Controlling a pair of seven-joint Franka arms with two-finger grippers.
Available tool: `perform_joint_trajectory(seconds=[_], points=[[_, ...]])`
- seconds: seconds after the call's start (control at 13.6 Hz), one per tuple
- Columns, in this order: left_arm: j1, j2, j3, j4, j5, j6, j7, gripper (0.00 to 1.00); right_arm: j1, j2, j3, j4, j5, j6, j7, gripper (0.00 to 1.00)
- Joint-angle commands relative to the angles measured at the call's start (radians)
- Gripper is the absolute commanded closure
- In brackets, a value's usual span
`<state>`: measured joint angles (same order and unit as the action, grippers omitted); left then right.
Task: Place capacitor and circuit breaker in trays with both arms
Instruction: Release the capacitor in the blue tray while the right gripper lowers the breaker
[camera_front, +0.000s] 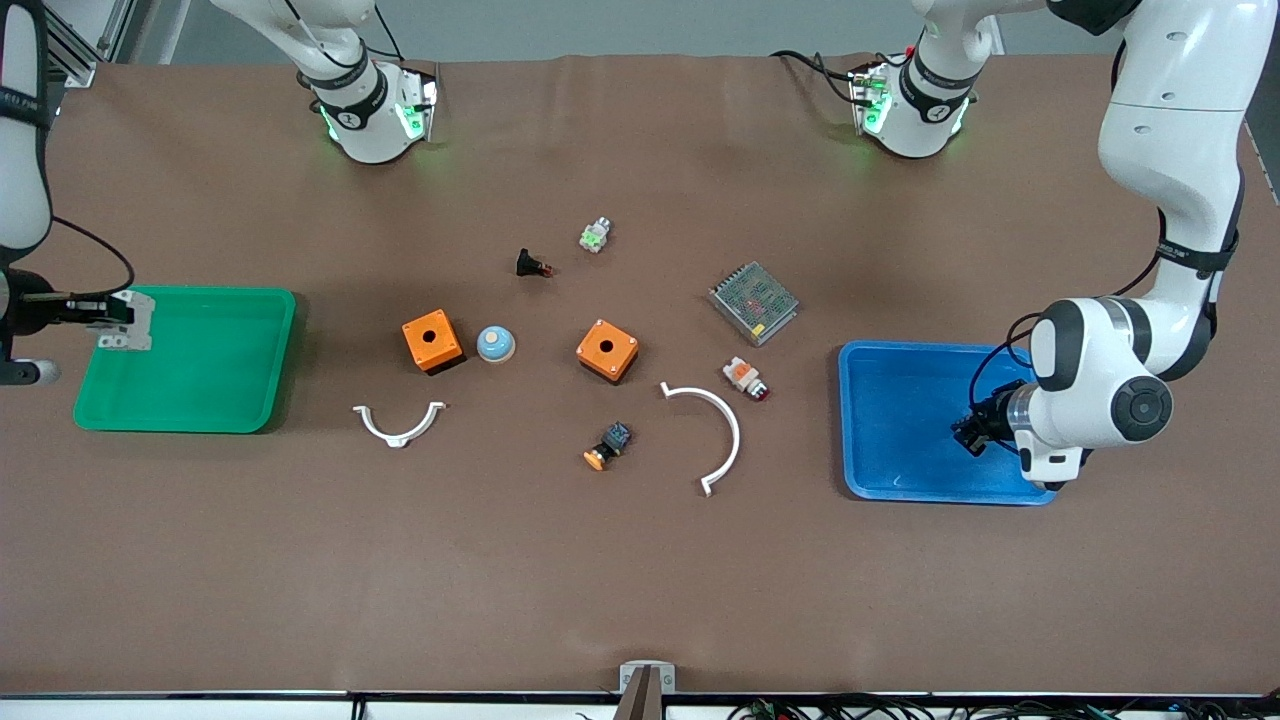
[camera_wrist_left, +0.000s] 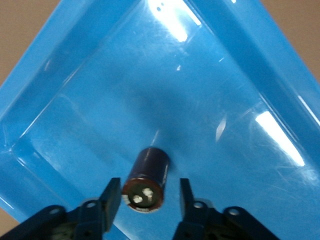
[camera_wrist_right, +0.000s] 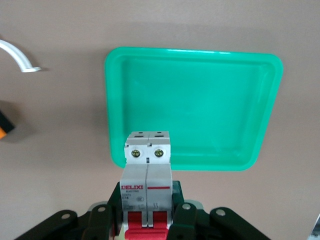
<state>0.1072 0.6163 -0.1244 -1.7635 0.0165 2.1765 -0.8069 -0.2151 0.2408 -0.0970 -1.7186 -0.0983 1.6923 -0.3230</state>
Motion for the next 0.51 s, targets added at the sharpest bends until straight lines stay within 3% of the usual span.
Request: perform_joint_trajectory(seconds=[0.0,0.15,0.44], points=[[0.002,-0.108,-0.008,-0.004,0.022,-0.047,0.015,0.00,-0.055,0.044,0.025,-0.038,-0.023,0.102,-0.057,0.79],[0.011,-0.206,-0.006,0.039,0.022,-0.176,0.105,0.00,-0.082,0.092,0.025,-0.053,-0.021,0.179,-0.109,0.79],[0.042,-0.276,0.002,0.218,0.035,-0.322,0.294,0.00,-0.113,0.172,0.026,-0.053,-0.012,0.273,-0.133,0.79]])
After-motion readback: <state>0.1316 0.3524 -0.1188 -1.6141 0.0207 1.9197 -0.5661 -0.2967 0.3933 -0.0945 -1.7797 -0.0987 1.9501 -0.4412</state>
